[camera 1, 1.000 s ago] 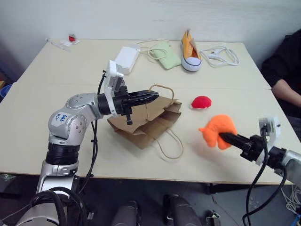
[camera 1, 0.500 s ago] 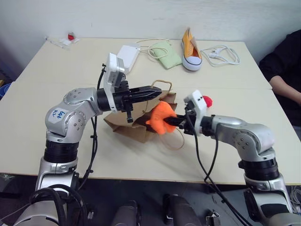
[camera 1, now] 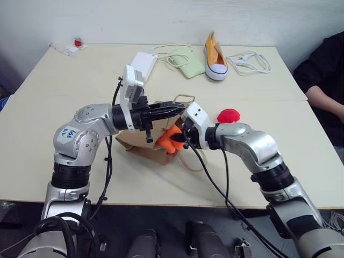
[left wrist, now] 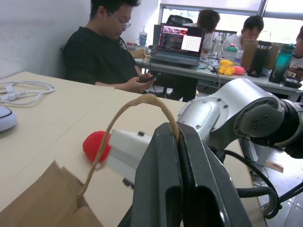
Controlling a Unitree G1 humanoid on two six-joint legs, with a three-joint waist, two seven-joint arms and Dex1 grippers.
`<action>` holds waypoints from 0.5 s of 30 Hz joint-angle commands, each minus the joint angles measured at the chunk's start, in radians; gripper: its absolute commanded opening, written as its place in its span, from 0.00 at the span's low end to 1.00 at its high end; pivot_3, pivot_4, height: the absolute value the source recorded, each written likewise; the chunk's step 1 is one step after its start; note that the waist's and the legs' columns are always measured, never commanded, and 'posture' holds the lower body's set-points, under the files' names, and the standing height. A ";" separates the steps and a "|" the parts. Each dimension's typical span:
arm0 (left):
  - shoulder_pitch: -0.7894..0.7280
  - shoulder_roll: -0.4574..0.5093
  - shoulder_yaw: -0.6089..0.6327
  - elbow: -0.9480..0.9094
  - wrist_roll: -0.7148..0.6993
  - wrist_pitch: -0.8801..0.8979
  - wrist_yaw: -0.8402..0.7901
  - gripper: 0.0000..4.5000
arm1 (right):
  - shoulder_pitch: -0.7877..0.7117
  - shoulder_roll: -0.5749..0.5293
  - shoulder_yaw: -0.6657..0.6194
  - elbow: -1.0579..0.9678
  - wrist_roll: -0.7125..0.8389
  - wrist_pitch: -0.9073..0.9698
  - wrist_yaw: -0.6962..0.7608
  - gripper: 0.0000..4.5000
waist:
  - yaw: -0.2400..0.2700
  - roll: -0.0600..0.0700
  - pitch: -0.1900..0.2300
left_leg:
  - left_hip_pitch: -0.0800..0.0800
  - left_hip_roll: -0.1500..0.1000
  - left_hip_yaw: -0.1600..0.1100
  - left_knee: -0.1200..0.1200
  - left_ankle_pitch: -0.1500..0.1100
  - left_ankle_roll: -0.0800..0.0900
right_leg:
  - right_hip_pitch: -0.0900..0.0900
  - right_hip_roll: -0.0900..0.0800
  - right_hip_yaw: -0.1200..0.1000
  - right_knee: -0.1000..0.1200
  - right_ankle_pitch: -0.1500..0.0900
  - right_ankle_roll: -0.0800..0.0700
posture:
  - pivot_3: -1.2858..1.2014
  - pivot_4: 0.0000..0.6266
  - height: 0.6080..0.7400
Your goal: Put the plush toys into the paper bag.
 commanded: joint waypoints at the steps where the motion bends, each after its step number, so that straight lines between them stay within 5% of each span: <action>1: -0.007 0.010 0.017 -0.015 -0.003 -0.016 -0.001 0.00 | -0.047 0.112 -0.152 0.096 0.051 -0.007 -0.076 0.02 | -0.008 0.000 0.000 | 0.000 0.000 0.000 0.000 0.000 0.000 | 0.000 0.000 0.000 0.000 0.000 0.000 | 0.52 0.24 1.00; 2: -0.009 0.012 0.020 -0.008 0.002 -0.023 -0.001 0.00 | -0.050 0.139 -0.174 0.128 0.051 -0.013 -0.091 0.02 | -0.010 0.000 0.000 | 0.000 0.000 0.000 0.000 0.000 0.000 | 0.000 0.000 0.000 0.001 0.000 0.000 | 0.52 0.24 1.00; 9: -0.067 -0.004 0.073 0.054 -0.019 -0.011 0.043 0.00 | -0.040 0.230 -0.205 0.250 -0.008 -0.087 -0.141 0.56 | -0.021 0.000 0.000 | 0.000 0.000 -0.001 0.000 0.000 0.000 | 0.000 0.000 -0.002 0.001 0.000 0.000 | 0.52 0.24 1.00; 15: -0.051 0.013 0.102 0.130 0.013 -0.046 0.058 0.00 | 0.029 0.204 -0.234 0.022 0.048 -0.013 -0.134 0.99 | -0.023 0.001 0.000 | 0.000 0.000 -0.001 0.000 0.000 -0.001 | 0.000 0.000 -0.002 0.001 0.000 0.000 | 0.52 0.24 1.00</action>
